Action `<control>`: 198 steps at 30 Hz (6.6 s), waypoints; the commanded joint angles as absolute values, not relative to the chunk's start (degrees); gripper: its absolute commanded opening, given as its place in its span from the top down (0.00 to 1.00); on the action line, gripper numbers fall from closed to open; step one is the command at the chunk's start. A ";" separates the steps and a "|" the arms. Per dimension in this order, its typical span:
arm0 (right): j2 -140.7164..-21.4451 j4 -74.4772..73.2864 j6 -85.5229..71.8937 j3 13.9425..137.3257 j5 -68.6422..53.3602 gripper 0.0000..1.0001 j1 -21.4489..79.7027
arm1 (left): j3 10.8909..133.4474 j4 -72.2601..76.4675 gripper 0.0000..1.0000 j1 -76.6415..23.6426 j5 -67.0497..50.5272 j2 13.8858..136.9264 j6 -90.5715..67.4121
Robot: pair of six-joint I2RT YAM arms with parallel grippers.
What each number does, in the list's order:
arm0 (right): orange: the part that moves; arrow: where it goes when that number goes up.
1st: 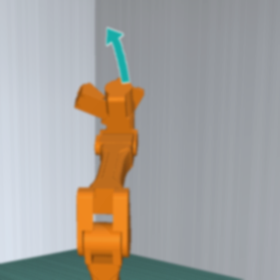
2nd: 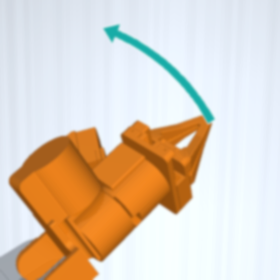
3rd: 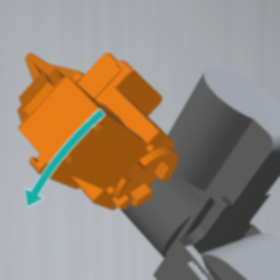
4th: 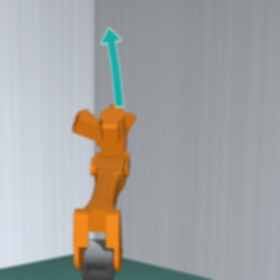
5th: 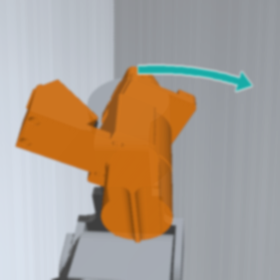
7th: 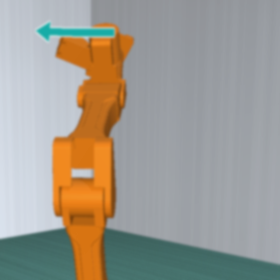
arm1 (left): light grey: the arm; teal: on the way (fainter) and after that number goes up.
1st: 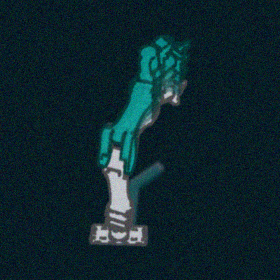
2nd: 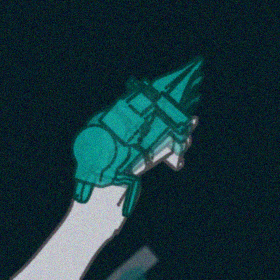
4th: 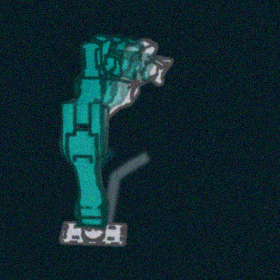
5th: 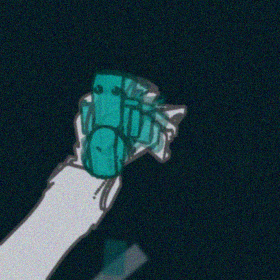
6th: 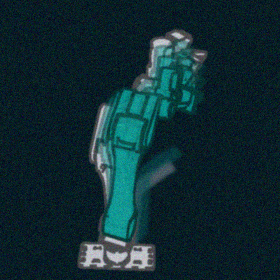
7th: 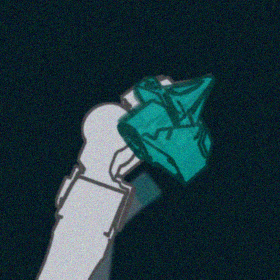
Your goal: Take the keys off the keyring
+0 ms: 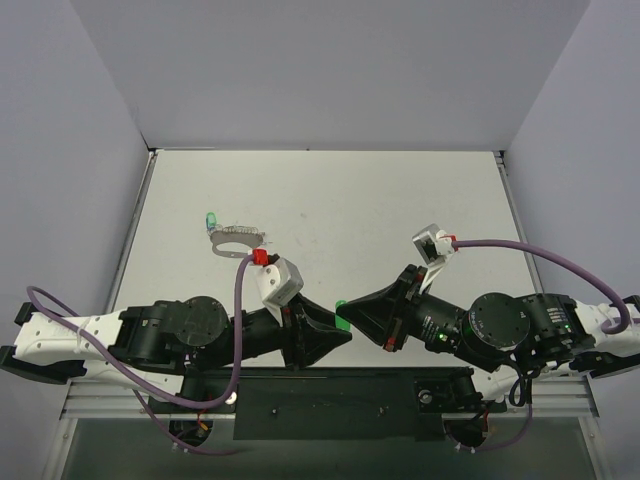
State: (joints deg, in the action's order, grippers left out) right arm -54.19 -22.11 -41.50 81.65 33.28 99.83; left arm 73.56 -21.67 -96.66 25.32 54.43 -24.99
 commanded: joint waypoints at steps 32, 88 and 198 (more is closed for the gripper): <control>-53.09 -20.04 -41.40 81.56 34.10 1.00 100.90 | 75.85 -17.14 0.48 -96.50 25.66 52.82 -24.61; -49.83 3.86 -14.13 78.05 0.55 0.33 88.89 | 57.22 32.68 1.00 -96.33 16.79 42.01 -30.06; -54.93 -9.71 -14.26 85.33 -10.90 1.00 78.75 | 59.14 16.74 0.22 -96.50 29.17 38.15 -29.27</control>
State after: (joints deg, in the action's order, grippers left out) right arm -56.93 3.84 -22.26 79.72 -13.69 78.78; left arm 54.43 33.15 -96.51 24.69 40.25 -29.85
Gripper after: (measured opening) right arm 0.009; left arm 0.772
